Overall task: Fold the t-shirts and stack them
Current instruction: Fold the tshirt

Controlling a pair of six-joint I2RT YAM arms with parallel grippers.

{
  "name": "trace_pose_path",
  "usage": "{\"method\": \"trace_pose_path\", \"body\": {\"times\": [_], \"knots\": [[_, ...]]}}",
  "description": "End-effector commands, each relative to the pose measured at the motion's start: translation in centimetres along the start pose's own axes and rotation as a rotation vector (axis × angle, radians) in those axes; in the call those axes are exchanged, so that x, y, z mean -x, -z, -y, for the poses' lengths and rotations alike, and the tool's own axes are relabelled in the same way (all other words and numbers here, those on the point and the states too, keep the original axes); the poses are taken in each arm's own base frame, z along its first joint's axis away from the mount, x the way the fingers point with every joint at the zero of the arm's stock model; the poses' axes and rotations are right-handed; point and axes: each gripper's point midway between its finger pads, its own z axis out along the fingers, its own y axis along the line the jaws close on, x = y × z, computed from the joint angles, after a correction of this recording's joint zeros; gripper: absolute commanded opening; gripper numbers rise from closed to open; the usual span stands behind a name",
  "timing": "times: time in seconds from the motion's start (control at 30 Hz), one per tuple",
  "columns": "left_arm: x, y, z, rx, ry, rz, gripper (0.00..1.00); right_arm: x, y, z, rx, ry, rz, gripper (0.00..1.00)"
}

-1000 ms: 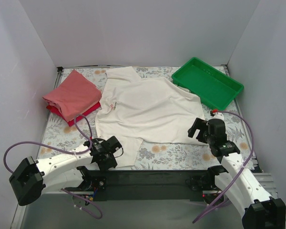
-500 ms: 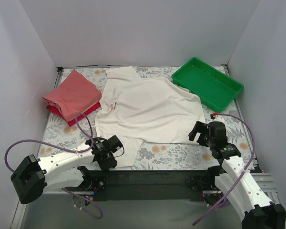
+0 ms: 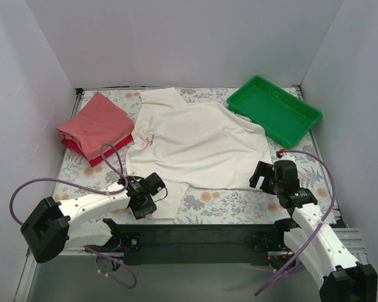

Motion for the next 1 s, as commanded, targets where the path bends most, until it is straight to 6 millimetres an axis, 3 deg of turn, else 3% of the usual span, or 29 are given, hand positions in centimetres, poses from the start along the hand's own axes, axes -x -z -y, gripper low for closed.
{"method": "trace_pose_path", "body": {"times": [0.0,0.1,0.13,0.27,0.43,0.63,0.87,0.97], "knots": [[1.0,-0.6,1.7,0.009,0.291,0.019,0.33,1.5,0.3,-0.4,0.007,0.016,0.035,0.98],[0.5,-0.8,1.8,0.012,0.275,-0.009,0.03,1.2,0.3,-0.5,0.016,0.009,0.025,0.98],[0.3,-0.8,1.8,0.011,0.267,-0.015,0.00,1.1,0.3,-0.6,0.020,0.004,0.020,0.98],[-0.3,-0.6,2.0,-0.018,0.242,-0.050,0.00,-0.5,0.8,-1.3,0.054,-0.060,-0.049,0.98],[-0.4,0.2,1.9,-0.037,0.217,-0.063,0.00,-2.7,1.4,-0.2,-0.009,-0.145,-0.118,0.98],[0.1,0.9,1.4,-0.041,0.196,-0.035,0.00,-1.5,0.5,1.9,-0.128,-0.215,-0.022,0.96],[0.6,1.5,2.0,-0.100,0.184,-0.020,0.00,-2.1,-1.6,4.0,-0.252,-0.232,-0.033,0.90],[0.6,1.5,2.1,-0.107,0.172,-0.017,0.00,-2.4,-2.4,4.2,-0.253,-0.230,-0.062,0.83]]}}
